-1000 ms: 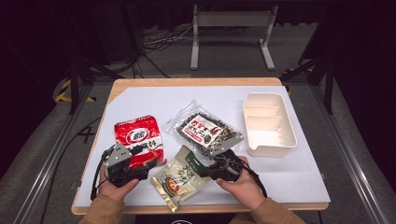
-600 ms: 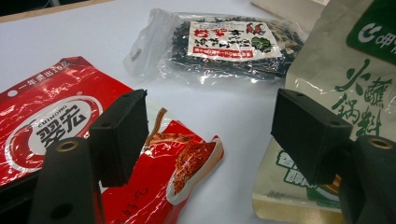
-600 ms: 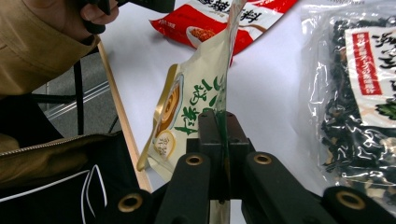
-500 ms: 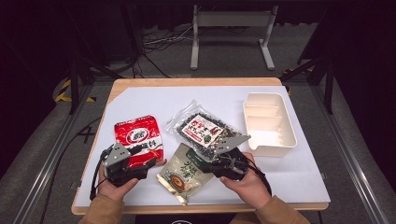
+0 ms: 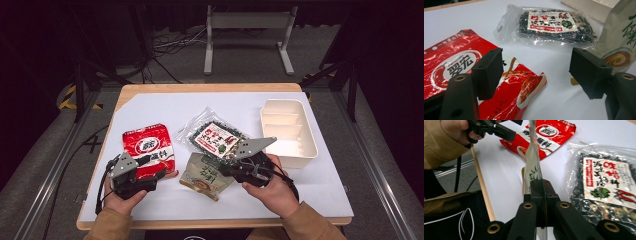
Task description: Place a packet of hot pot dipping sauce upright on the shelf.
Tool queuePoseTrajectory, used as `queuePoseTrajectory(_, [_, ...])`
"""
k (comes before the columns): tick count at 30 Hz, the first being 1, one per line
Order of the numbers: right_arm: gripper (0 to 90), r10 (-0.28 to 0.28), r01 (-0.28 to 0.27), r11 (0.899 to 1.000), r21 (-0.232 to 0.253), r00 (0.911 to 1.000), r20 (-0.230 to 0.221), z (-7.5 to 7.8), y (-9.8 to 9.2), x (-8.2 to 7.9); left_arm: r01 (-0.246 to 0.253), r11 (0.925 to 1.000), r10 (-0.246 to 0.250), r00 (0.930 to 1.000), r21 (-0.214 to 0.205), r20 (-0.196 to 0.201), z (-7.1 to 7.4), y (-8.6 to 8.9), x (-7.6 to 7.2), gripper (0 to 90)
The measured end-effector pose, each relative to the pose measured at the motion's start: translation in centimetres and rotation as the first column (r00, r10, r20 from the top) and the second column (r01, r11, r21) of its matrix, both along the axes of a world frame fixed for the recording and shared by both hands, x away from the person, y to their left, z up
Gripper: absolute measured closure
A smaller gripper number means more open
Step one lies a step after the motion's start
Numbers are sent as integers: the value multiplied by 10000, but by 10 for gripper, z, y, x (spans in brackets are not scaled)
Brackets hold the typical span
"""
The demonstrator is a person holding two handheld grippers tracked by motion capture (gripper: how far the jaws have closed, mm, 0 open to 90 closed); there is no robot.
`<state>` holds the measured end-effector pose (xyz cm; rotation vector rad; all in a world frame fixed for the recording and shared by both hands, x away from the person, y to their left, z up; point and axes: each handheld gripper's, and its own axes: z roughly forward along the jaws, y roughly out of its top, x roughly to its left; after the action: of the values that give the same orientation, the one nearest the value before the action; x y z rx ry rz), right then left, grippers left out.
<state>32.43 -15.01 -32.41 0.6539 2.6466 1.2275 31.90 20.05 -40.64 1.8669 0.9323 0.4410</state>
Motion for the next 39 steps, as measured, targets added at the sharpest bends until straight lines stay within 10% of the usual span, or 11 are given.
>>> queuePoseTrajectory(39, [893, -811, 897, 9951, -422, 9815, 1736, 70, -41, 22, -214, 9998, 214, 9998, -30, -10, 0, 4, 1, 274])
